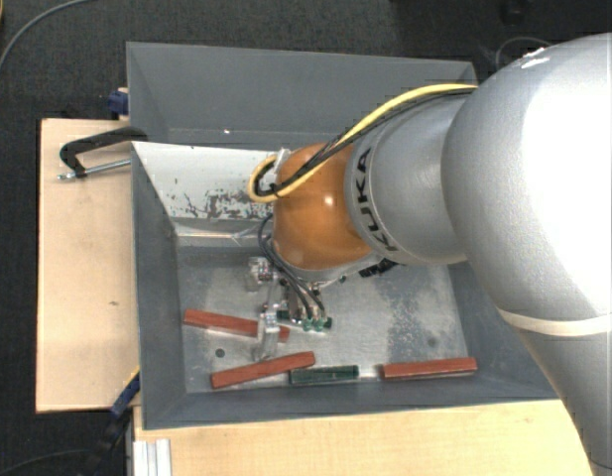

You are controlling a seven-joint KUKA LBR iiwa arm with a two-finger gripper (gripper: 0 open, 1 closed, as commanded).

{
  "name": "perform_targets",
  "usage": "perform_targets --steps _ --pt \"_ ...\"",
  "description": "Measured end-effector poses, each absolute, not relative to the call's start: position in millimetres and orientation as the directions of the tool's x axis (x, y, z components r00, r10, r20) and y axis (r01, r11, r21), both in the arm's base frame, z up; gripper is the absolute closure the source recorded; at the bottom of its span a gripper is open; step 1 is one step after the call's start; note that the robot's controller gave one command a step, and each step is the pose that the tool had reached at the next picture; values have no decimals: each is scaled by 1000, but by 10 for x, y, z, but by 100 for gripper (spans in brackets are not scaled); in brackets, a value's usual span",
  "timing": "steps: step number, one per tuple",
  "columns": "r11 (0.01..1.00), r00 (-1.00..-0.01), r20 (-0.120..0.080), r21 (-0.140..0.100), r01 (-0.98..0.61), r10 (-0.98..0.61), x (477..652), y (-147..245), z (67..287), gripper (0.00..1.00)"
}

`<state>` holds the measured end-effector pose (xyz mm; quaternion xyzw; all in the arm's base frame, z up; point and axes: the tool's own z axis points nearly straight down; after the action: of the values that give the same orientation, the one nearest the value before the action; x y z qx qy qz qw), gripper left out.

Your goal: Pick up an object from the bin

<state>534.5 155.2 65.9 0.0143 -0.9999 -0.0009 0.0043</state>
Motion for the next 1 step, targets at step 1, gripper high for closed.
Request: perform_targets --steps 1 --pt "1000 -1000 -7 8 -2 -2 5191 2188 1030 0"
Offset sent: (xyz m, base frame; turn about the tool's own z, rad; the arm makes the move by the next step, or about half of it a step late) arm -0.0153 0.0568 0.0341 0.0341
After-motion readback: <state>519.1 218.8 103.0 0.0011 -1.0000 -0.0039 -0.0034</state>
